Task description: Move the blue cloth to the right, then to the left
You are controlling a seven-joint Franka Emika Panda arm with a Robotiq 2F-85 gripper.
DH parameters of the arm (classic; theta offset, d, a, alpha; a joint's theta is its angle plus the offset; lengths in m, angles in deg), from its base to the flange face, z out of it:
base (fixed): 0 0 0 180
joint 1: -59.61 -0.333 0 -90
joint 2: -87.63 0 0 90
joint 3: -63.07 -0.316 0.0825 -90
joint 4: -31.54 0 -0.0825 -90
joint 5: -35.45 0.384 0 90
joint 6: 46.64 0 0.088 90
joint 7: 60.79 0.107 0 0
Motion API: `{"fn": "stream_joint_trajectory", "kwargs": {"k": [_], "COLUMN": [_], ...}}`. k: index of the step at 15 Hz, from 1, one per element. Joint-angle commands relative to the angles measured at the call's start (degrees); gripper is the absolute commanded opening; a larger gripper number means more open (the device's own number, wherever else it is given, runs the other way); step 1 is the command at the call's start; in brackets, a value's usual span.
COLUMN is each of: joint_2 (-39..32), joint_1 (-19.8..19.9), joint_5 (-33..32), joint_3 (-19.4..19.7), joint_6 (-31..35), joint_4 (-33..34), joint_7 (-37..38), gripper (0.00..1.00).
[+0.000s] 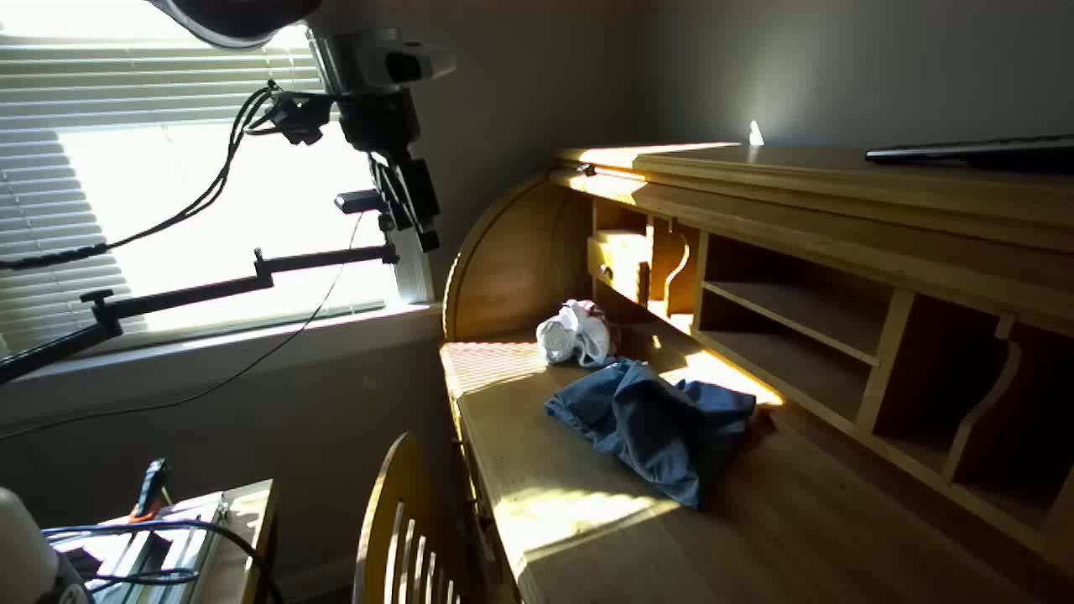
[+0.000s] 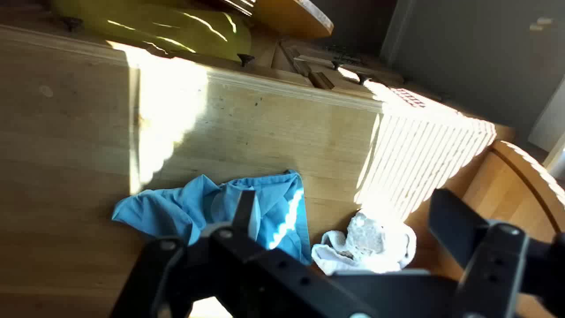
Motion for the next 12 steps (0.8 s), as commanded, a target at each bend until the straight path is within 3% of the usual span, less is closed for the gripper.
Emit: {"fn": "stream_joint_trajectory", "kwargs": {"k": [1,7,12], "joint_2": [0.0,0.0,-8.7], "joint_1": [0.1,0.1,7.0], "joint_5": [0.1,0.1,-3.6], "joint_3": [-0.1,-0.1,1.5], "joint_6": [-0.2,-0.2,5.0], "joint_4": [0.2,0.2,3.7], "joint_7": [0.0,0.0,5.1], "gripper": [1.0,1.0,1.0]}}
